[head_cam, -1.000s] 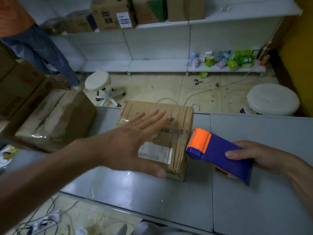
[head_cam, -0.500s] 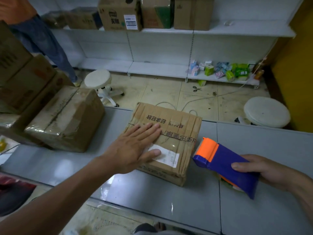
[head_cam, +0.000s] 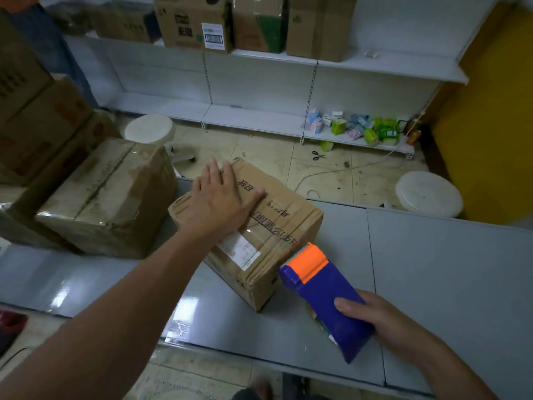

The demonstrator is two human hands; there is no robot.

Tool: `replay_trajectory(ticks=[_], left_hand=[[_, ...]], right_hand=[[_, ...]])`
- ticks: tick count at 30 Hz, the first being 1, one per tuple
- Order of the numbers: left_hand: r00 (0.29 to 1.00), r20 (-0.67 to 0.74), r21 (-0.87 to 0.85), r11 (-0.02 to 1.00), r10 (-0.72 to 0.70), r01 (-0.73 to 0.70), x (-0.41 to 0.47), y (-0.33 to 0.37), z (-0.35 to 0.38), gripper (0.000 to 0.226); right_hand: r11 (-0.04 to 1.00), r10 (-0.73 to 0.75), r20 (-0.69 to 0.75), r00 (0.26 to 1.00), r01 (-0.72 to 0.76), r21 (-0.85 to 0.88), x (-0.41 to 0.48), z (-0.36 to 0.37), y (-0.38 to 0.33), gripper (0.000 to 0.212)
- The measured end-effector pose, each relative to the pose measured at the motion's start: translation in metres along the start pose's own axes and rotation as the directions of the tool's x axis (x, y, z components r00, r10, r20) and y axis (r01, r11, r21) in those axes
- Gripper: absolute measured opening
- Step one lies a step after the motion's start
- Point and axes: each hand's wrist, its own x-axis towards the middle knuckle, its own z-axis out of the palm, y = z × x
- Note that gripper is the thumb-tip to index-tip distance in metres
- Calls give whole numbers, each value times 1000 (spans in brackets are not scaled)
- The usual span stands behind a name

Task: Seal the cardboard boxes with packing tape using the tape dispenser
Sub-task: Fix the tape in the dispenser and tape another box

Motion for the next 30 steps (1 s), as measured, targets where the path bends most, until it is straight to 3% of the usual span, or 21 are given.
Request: replay_trajectory(ticks=[4, 10, 13, 17, 23, 30], left_hand=[[995, -102, 31, 999, -4, 7, 15, 1, 3, 91], [990, -67, 38, 992, 124, -121, 29, -15, -10, 86], [999, 3, -71, 997, 40, -40, 37, -14, -17, 79], [999, -2, 73, 996, -50, 50, 48, -7, -18, 85], [992, -110, 88, 993, -67, 77, 44, -5, -9, 81], [993, -115, 118, 992, -38, 52, 44, -4, -9, 81]], right_hand=[[992, -74, -81, 994, 82, 98, -10, 28, 14, 54], [994, -34, -88, 996, 43, 103, -3, 63, 12, 49], [997, -19, -72, 997, 24, 67, -1, 64, 9, 50], [997, -7, -30, 1000, 10, 77, -5, 54, 10, 40], [996, 18, -35, 999, -15, 86, -1, 63, 19, 50], [998, 68, -14, 998, -68, 15, -14, 56, 30, 49]])
